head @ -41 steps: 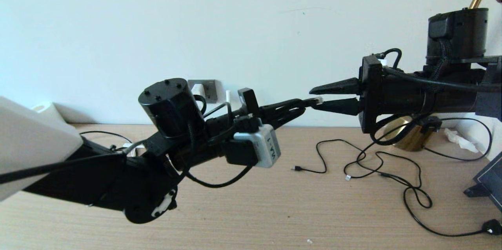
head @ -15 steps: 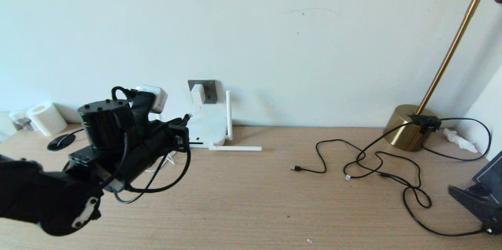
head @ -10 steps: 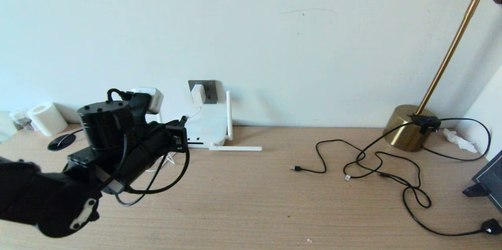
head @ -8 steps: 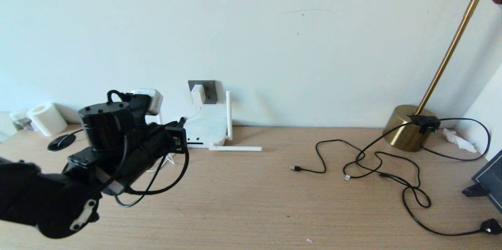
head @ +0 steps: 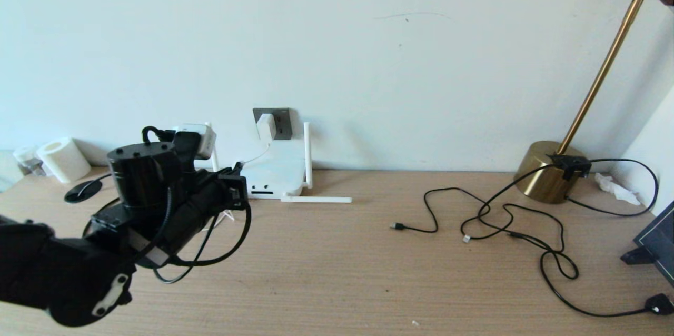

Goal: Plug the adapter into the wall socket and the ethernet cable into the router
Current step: Align cable and router interface

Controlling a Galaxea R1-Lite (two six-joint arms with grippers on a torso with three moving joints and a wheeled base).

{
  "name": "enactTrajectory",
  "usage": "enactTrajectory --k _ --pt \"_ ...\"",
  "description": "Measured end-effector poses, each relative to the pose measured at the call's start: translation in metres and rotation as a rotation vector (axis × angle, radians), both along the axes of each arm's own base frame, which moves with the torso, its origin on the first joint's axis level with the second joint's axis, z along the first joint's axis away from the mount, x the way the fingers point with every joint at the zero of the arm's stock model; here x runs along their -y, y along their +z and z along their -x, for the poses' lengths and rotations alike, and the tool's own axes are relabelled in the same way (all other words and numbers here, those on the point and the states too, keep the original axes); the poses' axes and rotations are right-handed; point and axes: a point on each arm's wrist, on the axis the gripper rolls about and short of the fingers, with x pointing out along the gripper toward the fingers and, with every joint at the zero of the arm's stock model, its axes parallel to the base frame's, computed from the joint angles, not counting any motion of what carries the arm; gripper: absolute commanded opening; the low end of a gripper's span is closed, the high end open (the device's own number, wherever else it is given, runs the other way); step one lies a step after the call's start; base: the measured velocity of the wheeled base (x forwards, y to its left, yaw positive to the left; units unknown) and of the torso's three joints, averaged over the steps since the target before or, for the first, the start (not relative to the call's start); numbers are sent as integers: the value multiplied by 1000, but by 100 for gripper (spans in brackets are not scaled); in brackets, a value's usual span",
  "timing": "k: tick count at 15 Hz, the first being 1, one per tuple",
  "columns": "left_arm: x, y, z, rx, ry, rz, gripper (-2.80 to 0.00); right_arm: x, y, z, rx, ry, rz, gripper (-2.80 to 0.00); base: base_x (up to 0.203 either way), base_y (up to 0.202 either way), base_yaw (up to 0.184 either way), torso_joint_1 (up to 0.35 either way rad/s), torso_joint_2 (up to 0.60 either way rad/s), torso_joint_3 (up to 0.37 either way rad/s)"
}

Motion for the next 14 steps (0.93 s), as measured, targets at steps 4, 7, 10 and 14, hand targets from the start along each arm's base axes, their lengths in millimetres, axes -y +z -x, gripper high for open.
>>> enactTrajectory --k 4,7,10,14 --pt "2 -3 0 -7 -7 29 -280 0 -3 2 -32 -9 -10 0 0 0 0 0 0 0" --pt "6 -7 5 -25 -26 56 -280 0 0 1 17 -15 -16 0 0 0 0 0 0 0" --pt "5 -17 10 -63 -24 59 -280 0 0 1 16 -16 -29 0 0 0 0 0 0 0" --pt "1 -41 14 -151 -6 25 -280 1 0 1 19 -39 -137 0 0 0 0 0 0 0"
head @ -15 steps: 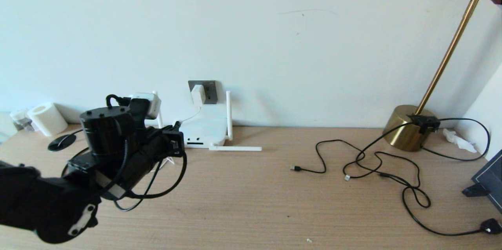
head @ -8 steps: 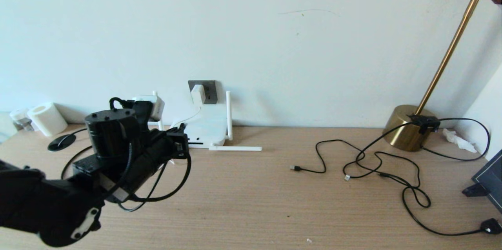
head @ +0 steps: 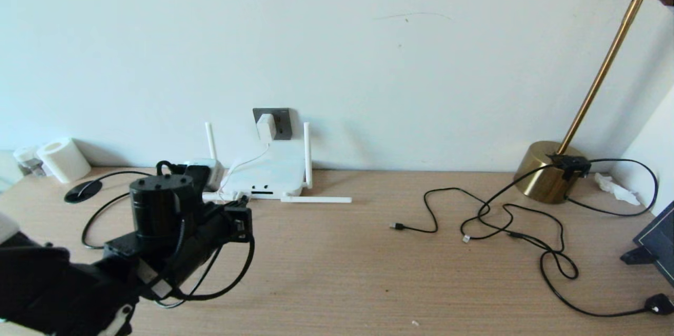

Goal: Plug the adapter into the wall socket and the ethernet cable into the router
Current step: Align cable and router interface

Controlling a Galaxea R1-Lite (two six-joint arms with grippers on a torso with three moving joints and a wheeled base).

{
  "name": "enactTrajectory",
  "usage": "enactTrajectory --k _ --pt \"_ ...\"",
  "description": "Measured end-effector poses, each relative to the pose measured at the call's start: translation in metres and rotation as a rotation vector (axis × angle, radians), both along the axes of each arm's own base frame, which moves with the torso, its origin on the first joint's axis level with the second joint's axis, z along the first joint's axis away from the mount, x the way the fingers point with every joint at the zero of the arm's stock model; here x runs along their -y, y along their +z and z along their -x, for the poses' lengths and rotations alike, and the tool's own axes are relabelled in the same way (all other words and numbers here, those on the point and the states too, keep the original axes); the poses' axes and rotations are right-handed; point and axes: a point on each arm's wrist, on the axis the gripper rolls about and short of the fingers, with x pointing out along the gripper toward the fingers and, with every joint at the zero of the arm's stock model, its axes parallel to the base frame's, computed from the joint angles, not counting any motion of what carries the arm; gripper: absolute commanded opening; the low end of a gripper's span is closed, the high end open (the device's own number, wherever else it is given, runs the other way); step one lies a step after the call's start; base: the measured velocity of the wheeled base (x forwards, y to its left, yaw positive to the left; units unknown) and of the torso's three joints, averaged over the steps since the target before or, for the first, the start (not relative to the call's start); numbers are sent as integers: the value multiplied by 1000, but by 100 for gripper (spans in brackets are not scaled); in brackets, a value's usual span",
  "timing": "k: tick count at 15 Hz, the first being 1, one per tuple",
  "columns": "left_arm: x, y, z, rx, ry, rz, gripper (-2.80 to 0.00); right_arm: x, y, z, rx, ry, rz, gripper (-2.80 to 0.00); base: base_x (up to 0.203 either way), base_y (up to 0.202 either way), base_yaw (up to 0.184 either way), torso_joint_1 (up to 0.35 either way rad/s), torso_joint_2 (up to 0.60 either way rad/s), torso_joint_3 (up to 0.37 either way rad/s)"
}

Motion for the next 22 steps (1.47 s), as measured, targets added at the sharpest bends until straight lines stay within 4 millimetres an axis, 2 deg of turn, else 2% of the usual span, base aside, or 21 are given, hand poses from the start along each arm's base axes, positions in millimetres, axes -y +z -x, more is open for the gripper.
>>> enactTrajectory --k 6,12,22 --pt "3 -17 2 -55 28 -17 -280 -1 -1 0 -1 34 116 0 0 0 0 0 0 0" --pt "7 -22 6 -82 42 60 -280 -1 0 0 1 31 49 0 0 0 0 0 0 0" --pt "21 -39 -34 -83 64 79 -280 -1 -1 0 2 30 47 0 0 0 0 0 0 0"
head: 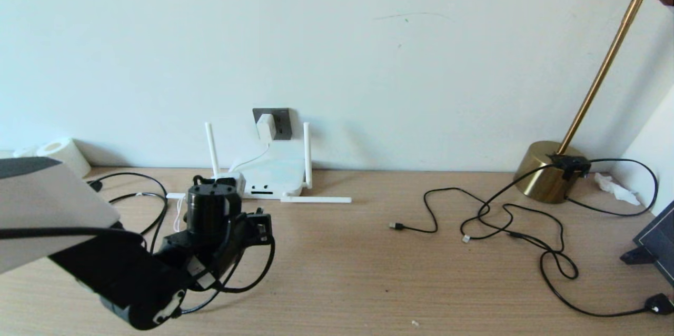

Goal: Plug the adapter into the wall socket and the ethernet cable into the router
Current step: Align cable and router interface

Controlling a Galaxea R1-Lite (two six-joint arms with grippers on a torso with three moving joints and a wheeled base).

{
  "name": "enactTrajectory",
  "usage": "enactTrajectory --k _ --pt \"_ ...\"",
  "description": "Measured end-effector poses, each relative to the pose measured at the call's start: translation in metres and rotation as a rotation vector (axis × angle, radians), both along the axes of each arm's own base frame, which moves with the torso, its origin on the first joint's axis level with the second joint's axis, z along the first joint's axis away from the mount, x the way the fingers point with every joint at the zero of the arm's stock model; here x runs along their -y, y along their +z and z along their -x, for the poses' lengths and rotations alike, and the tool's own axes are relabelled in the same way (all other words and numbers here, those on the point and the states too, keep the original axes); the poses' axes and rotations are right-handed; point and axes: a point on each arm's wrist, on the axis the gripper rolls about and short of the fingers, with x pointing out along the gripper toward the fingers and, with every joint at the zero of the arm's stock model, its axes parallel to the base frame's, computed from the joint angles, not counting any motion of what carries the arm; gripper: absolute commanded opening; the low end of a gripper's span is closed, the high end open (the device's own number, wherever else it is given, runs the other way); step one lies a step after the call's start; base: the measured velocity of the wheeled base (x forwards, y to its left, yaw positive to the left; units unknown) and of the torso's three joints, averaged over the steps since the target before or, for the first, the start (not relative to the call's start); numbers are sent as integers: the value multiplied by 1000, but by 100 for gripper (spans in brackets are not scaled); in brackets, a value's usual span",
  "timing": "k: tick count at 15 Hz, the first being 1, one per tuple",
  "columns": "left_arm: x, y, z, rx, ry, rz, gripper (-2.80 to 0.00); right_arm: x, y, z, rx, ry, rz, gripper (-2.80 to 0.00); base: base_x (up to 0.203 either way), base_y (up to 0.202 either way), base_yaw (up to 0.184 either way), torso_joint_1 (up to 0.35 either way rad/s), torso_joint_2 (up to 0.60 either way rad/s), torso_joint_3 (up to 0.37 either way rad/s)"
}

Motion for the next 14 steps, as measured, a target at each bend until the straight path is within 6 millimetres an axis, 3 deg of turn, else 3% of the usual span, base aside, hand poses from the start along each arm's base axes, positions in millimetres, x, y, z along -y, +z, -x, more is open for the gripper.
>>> enactTrajectory --k 5,14 --pt "3 0 -12 22 44 118 -280 0 0 0 0 0 0 0 0 0 0 0 0 0" --pt "-2 -9 -30 32 62 124 -280 0 0 0 0 0 0 0 0 0 0 0 0 0"
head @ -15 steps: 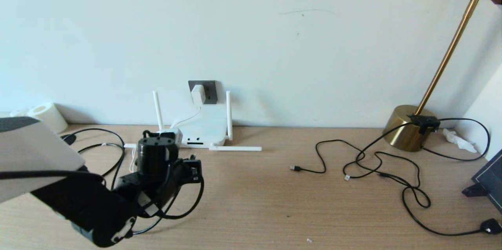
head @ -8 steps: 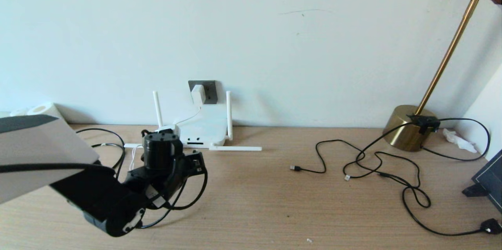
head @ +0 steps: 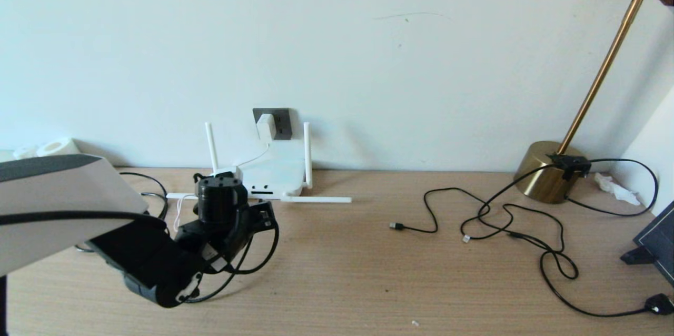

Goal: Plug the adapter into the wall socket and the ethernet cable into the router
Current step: Align cable and router interface

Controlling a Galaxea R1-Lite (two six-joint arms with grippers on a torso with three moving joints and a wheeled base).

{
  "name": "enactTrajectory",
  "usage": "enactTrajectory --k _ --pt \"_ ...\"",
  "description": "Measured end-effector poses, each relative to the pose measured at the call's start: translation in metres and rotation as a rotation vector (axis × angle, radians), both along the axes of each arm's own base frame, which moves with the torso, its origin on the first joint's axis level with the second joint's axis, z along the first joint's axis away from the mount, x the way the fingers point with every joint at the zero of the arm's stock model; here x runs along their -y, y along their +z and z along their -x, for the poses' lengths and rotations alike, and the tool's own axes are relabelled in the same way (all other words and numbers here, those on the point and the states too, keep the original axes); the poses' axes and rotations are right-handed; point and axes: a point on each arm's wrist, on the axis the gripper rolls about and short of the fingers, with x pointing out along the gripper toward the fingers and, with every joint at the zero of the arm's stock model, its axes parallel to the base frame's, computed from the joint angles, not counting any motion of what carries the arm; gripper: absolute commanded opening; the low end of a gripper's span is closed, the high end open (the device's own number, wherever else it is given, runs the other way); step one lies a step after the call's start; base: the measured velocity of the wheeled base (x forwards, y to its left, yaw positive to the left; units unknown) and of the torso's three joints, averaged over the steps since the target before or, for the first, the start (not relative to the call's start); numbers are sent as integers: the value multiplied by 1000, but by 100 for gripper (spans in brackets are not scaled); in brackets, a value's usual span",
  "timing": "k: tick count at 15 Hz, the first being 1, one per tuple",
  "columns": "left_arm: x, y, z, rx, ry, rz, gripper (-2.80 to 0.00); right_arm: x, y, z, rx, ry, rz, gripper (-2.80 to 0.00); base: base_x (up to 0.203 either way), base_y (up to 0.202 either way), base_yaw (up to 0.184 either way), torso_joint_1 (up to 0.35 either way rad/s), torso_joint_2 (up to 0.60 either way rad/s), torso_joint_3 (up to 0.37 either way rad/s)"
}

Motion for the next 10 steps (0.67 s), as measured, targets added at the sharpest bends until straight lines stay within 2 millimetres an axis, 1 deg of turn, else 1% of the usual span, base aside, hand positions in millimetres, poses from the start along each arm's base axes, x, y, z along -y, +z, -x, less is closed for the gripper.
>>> enactTrajectory --k 7,10 --pt "-22 -3 -11 22 22 4 -280 0 0 0 0 0 1 0 0 0 0 0 0 0" --pt "-24 -5 -13 30 18 -10 -280 0 0 0 0 0 0 0 0 0 0 0 0 0"
